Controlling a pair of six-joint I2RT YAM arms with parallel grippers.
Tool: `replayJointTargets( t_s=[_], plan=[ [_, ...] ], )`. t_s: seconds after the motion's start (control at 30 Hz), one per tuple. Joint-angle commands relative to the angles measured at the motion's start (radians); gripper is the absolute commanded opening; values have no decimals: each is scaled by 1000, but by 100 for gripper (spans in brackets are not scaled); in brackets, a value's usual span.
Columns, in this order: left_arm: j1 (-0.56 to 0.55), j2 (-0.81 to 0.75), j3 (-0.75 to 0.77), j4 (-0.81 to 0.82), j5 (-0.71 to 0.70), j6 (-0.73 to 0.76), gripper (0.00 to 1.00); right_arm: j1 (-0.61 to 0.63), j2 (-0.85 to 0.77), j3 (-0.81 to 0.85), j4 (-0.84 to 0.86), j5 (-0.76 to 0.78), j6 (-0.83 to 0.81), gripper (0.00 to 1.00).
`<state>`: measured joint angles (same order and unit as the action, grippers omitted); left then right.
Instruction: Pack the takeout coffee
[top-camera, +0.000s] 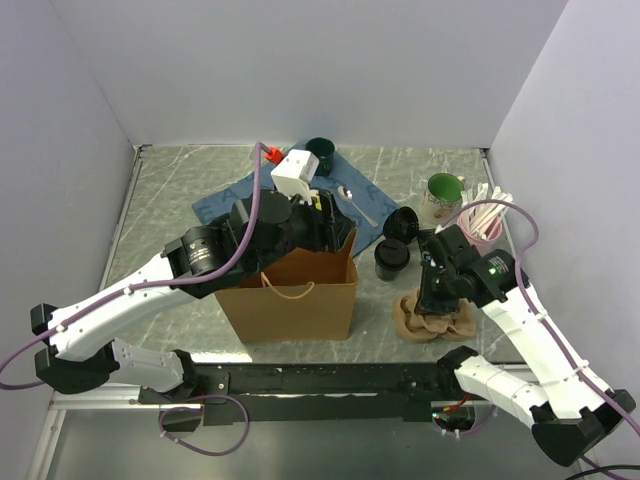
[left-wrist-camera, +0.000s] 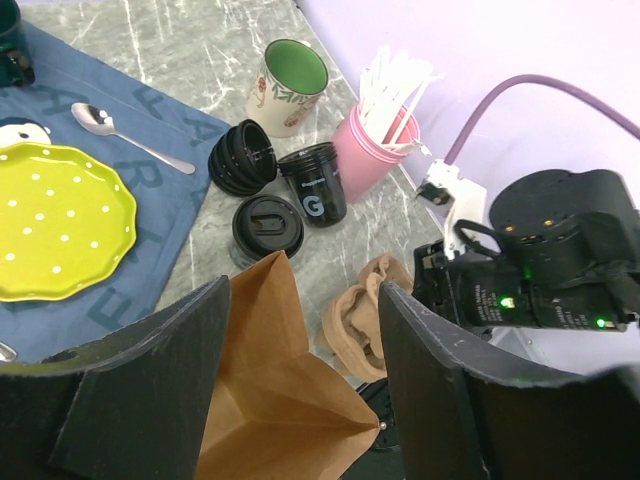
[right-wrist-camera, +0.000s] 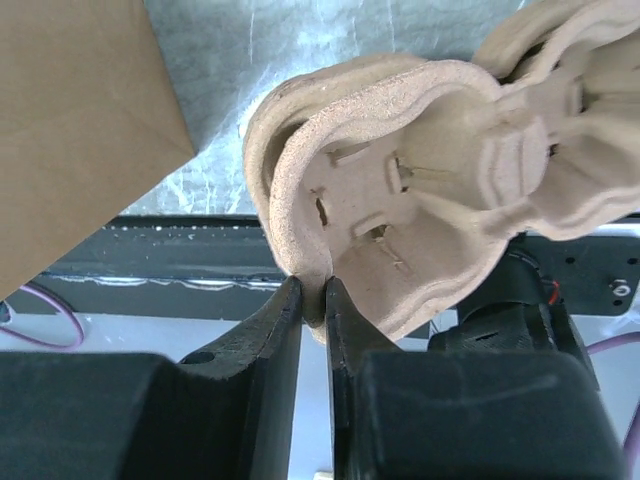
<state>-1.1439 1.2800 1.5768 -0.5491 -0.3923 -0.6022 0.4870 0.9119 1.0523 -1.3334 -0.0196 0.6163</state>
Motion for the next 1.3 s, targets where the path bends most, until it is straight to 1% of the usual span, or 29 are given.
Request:
replayJointTargets(
  t_s=[0.0,0.17,0.3,0.4,0.47,0.5,0.67,0.73,0.87,0.97,1.07,1.1,1.13,1.27],
  plan=[
    [1,-25,40,-2,-31,13,67,7,-5,63,-76,88,11,8],
    [1,-31,26,0,-33,15,67,7,-12,9,-58,174,39,6],
    [3,-30,25,-11,-31,15,67,18,31,41,-113,244,60,6],
    [3,-33,22,-11,-34,15,68,35,24,63,-83,215,46,6],
    [1,-38,19,-11,-34,18,68,35,4,60,-12,131,4,6],
    [3,-38,17,-11,-36,21,68,36,1,66,-6,118,3,6],
    [3,-33,9,-25,-46,22,68,35,-13,66,-15,121,20,5],
    [3,-31,15,-43,-57,24,68,35,-11,74,-55,153,32,4],
    [1,-28,52,-64,-68,30,67,35,-21,121,-73,184,23,4],
    [3,-13,103,-86,-30,50,67,35,14,187,-107,213,8,5],
    [1,-1,137,-72,101,120,65,35,30,199,-84,192,-3,5],
    [3,2,144,-69,181,142,64,35,31,198,-78,187,2,5],
    [1,5,152,-66,214,188,63,35,35,196,-73,184,14,5],
    [-5,44,177,-46,317,246,59,35,48,181,-72,205,42,5]
  ],
)
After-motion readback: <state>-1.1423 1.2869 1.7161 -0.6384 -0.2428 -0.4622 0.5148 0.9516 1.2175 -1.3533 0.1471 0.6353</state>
